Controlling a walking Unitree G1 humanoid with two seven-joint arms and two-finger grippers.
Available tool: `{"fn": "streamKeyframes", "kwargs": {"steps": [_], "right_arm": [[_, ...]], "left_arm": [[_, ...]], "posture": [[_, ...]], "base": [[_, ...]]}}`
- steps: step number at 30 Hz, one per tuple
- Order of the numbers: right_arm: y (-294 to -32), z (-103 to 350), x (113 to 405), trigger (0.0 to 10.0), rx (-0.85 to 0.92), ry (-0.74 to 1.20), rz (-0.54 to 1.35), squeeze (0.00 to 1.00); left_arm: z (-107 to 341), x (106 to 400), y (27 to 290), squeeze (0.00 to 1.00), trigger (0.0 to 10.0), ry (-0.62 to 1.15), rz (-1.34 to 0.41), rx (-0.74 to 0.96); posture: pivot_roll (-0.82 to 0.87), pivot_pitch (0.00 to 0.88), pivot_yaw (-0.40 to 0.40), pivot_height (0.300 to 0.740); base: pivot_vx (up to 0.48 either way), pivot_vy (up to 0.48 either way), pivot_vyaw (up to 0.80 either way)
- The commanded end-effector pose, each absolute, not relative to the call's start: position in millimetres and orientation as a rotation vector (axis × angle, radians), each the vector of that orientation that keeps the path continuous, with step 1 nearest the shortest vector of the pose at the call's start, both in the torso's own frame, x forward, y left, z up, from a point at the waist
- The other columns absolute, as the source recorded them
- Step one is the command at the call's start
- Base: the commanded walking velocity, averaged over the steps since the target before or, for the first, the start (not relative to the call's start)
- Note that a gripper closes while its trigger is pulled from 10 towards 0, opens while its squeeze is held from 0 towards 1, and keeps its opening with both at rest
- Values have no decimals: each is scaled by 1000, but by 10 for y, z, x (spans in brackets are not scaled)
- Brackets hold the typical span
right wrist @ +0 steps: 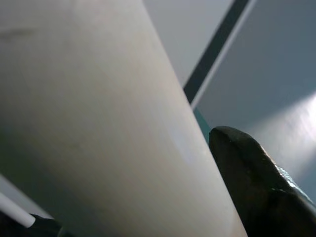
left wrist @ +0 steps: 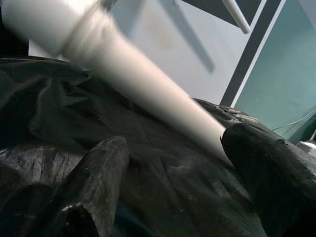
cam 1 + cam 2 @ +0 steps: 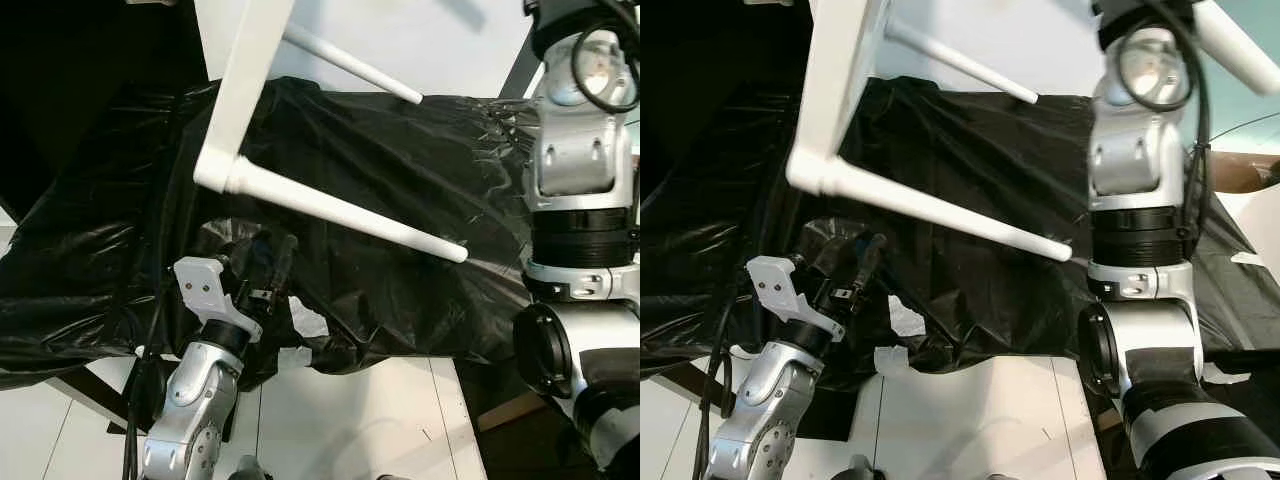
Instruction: Building children table
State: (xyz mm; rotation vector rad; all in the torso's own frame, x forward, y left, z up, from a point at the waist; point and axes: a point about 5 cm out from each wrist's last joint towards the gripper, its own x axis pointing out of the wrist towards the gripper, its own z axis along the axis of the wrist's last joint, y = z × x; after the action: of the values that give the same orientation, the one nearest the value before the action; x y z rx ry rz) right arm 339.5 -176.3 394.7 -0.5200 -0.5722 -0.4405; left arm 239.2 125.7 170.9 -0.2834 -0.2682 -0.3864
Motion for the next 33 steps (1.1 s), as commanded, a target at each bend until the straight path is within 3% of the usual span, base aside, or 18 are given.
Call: {"fn": "streamKeyframes", "kwargs": {"steps": [1, 10, 23, 24, 25, 26, 27, 28, 33], "right_arm": [[-1971, 4014, 3263, 0, -268, -619, -506, 0], [-2375, 3036, 3260, 0, -79, -389, -536, 0], [-2786, 2834, 3421, 0, 42, -367, -576, 0], [-2745, 2779, 3445, 2588, 41, -377, -538, 0], [-2716, 2748, 3461, 8118, 31, -383, -520, 0], [-2685, 2704, 3476, 10000, 31, -382, -500, 0], [-2628, 2626, 3485, 10000, 28, -391, -464, 200], [-2602, 2589, 3487, 10000, 40, -397, -444, 1000], [-2460, 2491, 3433, 10000, 86, -475, -334, 1000]], "left_arm": [[1707, 2389, 1217, 0, 10000, -278, -438, -290], [1706, 2354, 1224, 0, 10000, -269, -450, -295], [1733, 2294, 1229, 0, 10000, -267, -439, -294], [1734, 2288, 1234, 0, 10000, -265, -437, -292], [1733, 2288, 1236, 0, 10000, -264, -436, -290], [1733, 2285, 1237, 0, 10000, -262, -435, -288], [1733, 2276, 1239, 0, 10000, -258, -433, -284], [1731, 2274, 1247, 0, 10000, -254, -430, -280], [1729, 2264, 1268, 0, 10000, -249, -419, -271]], "posture": [[56, 51, -45, 740], [63, 55, -10, 740], [98, 67, -6, 740], [100, 68, -6, 740], [100, 68, -6, 740], [102, 70, -5, 740], [106, 71, -6, 740], [109, 72, -5, 740], [122, 71, -9, 740]], "base": [[0, 0, 0], [0, 0, 0], [0, 0, 0], [0, 0, 0], [0, 0, 0], [0, 0, 0], [0, 0, 0], [0, 0, 0], [0, 0, 0]]}}
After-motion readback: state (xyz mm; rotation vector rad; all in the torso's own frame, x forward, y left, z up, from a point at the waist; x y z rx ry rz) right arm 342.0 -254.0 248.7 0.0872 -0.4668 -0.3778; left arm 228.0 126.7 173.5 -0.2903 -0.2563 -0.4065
